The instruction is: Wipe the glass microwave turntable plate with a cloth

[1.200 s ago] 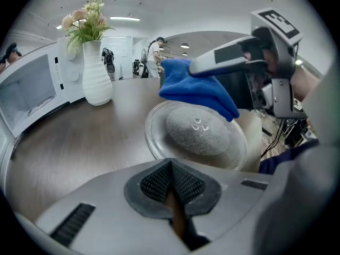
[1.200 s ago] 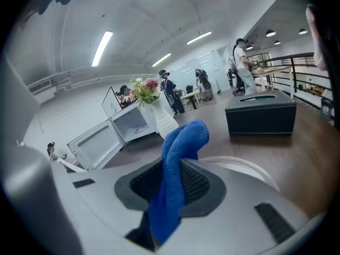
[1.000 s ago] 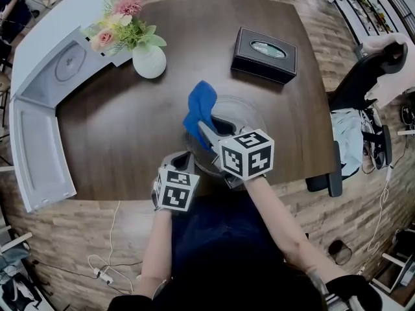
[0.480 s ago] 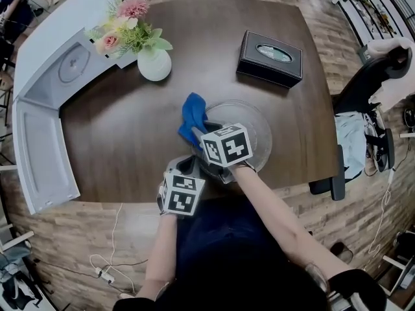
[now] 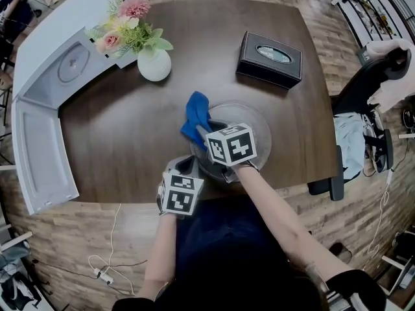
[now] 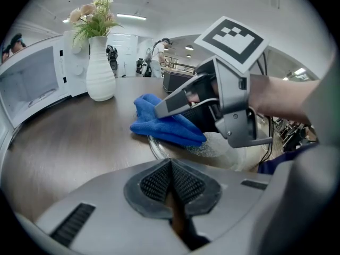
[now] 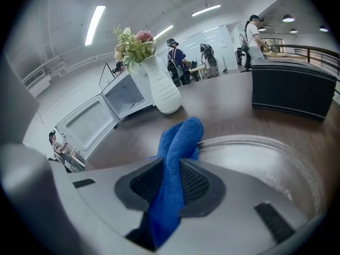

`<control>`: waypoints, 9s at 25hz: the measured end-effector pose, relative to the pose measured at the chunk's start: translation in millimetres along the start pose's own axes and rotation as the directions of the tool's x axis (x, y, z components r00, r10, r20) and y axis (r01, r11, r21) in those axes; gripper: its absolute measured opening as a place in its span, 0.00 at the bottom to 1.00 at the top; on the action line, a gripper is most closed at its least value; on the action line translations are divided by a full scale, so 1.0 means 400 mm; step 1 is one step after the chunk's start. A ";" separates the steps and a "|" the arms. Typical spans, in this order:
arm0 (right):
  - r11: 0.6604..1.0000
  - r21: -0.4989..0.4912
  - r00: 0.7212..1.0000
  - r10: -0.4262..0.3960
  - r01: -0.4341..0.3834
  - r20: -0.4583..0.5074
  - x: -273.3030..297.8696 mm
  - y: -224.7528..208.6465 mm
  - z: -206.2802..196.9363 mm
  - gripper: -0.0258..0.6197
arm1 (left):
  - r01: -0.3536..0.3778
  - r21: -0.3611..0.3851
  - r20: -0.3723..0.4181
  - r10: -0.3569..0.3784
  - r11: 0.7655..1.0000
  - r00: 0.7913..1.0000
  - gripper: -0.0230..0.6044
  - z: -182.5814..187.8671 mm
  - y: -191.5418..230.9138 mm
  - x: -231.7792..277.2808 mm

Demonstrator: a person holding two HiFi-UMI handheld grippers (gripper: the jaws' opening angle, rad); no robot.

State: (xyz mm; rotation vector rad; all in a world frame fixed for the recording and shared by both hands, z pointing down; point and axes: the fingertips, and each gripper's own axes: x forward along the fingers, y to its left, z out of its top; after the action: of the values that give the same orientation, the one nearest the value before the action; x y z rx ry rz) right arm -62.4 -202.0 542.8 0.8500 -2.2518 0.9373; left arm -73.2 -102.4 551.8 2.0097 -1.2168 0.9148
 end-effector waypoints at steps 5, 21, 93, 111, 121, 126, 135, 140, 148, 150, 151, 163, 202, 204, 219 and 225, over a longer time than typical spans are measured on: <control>0.999 0.025 0.999 -0.029 0.028 0.021 -0.019 -0.037 0.005 0.16 | 0.001 -0.008 -0.004 -0.001 1.000 1.000 0.04 -0.003 -0.001 0.000; 0.977 0.147 0.984 -0.167 0.156 0.066 -0.106 -0.172 0.012 0.16 | 0.016 -0.024 0.007 -0.016 1.000 1.000 0.04 0.003 -0.002 0.000; 0.996 -0.057 0.997 0.071 -0.073 -0.028 -0.070 0.107 -0.091 0.16 | 0.027 -0.053 0.023 -0.026 0.998 0.999 0.04 0.003 0.002 0.001; 1.000 -0.026 0.998 -0.007 0.005 -0.058 -0.108 0.012 -0.135 0.16 | 0.027 -0.053 0.031 -0.025 0.998 0.999 0.04 0.002 0.004 -0.002; 0.993 0.061 0.995 -0.098 0.099 -0.026 -0.196 -0.108 -0.150 0.16 | 0.034 -0.057 0.034 -0.033 0.998 0.999 0.04 0.004 0.004 0.000; 0.982 0.116 0.989 -0.148 0.148 -0.007 -0.245 -0.168 -0.159 0.17 | 0.032 -0.052 0.033 -0.031 0.998 0.999 0.04 0.004 0.002 -0.001; 0.955 0.191 0.972 -0.234 0.228 0.010 -0.316 -0.256 -0.172 0.17 | 0.033 -0.057 0.038 -0.031 0.998 0.999 0.04 0.004 0.002 -0.002; 0.946 0.199 0.964 -0.265 0.258 0.011 -0.341 -0.291 -0.175 0.17 | 0.035 -0.057 0.041 -0.032 0.998 0.999 0.04 0.003 0.003 -0.001; 0.919 0.173 0.931 -0.363 0.356 0.016 -0.404 -0.351 -0.166 0.17 | 0.038 -0.054 0.040 -0.036 0.998 0.999 0.04 0.004 0.002 -0.001; 0.902 0.115 0.908 -0.420 0.416 0.012 -0.431 -0.370 -0.161 0.16 | 0.040 -0.053 0.039 -0.038 0.998 0.999 0.04 0.004 0.002 -0.002; 0.896 0.097 0.899 -0.438 0.434 0.016 -0.445 -0.376 -0.156 0.16 | 0.040 -0.052 0.038 -0.038 0.998 0.999 0.04 0.004 0.002 -0.002; 0.957 0.159 0.954 -0.264 0.241 0.141 -0.436 -0.195 -0.091 0.16 | 0.039 -0.058 0.042 -0.037 0.998 0.998 0.04 0.005 0.002 -0.003; 0.998 -0.003 0.997 -0.069 0.069 -0.045 -0.223 0.028 -0.277 0.16 | 0.024 -0.058 0.065 -0.020 0.998 0.998 0.04 0.004 0.004 -0.004; 0.997 0.013 0.996 -0.080 0.080 -0.047 -0.237 0.011 -0.280 0.16 | 0.021 -0.058 0.067 -0.018 0.998 0.998 0.04 0.004 0.005 -0.004; 0.973 0.170 0.987 -0.151 0.157 -0.045 -0.343 -0.139 -0.297 0.17 | 0.023 -0.054 0.066 -0.019 0.998 0.998 0.04 0.004 0.001 -0.003; 0.967 0.162 0.981 -0.190 0.196 -0.048 -0.375 -0.190 -0.290 0.17 | 0.019 -0.056 0.063 -0.015 0.998 0.998 0.04 0.003 0.001 -0.005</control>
State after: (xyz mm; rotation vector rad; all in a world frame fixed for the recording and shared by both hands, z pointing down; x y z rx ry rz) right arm 117.8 -105.8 541.6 1.0985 -2.0407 1.0491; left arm -73.9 -102.8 549.6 2.0145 -1.2436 0.8056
